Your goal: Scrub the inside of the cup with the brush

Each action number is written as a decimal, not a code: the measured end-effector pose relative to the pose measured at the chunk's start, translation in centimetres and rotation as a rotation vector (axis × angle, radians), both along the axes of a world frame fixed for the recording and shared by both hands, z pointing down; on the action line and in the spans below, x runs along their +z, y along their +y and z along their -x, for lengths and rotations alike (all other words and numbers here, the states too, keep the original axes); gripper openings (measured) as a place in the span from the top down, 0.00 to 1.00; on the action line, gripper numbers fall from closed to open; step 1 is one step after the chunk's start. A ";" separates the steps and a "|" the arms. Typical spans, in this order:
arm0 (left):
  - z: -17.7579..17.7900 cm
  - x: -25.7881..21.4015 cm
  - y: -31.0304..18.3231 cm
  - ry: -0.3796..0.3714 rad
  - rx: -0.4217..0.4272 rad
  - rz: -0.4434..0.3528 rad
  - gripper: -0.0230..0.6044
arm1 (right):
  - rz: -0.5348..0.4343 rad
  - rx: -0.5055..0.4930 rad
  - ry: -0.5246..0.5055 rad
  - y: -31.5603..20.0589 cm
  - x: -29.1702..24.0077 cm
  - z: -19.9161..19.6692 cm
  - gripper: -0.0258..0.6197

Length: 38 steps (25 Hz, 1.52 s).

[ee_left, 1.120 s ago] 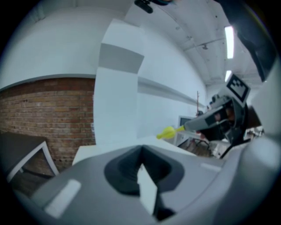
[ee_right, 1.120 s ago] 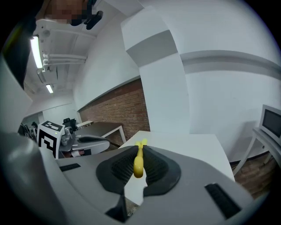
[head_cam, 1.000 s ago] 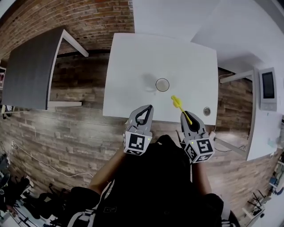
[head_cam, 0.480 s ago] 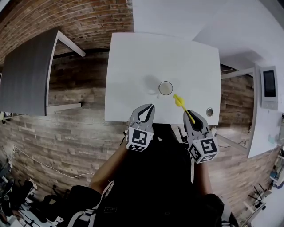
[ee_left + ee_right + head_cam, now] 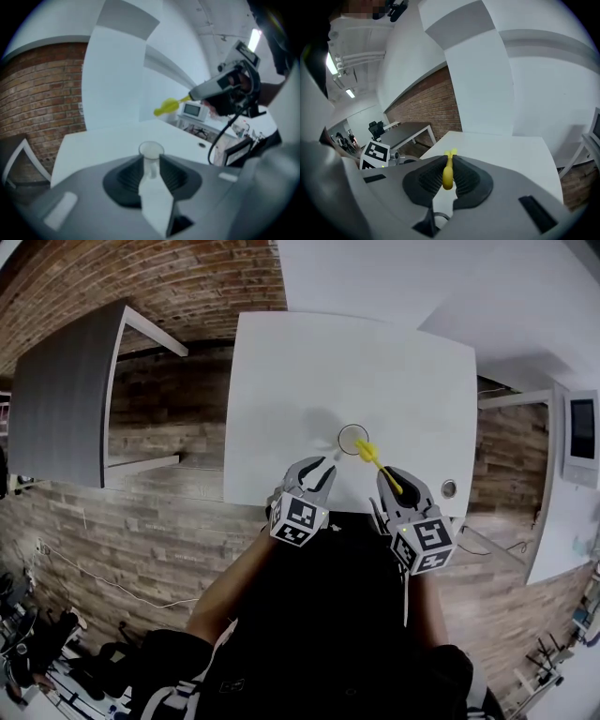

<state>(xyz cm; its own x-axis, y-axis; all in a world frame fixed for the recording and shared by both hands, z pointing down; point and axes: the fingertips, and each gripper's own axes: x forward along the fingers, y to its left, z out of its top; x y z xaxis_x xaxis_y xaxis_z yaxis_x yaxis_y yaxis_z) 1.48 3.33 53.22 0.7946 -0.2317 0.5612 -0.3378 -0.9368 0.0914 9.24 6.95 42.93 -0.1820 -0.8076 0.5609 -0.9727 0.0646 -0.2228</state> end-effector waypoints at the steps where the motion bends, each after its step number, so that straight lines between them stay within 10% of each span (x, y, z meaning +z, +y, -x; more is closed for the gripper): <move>1: -0.5 1.0 0.0 -0.012 0.011 0.017 0.80 | 0.014 -0.004 -0.002 -0.3 0.5 -0.2 0.91; 15: -4.4 9.0 0.3 -0.214 0.123 0.045 0.77 | 0.214 -0.131 -0.037 -1.7 5.9 -1.1 0.91; 38: -4.7 9.0 0.7 -0.209 0.159 0.061 0.84 | 0.521 -0.300 0.036 -4.6 15.5 0.9 0.91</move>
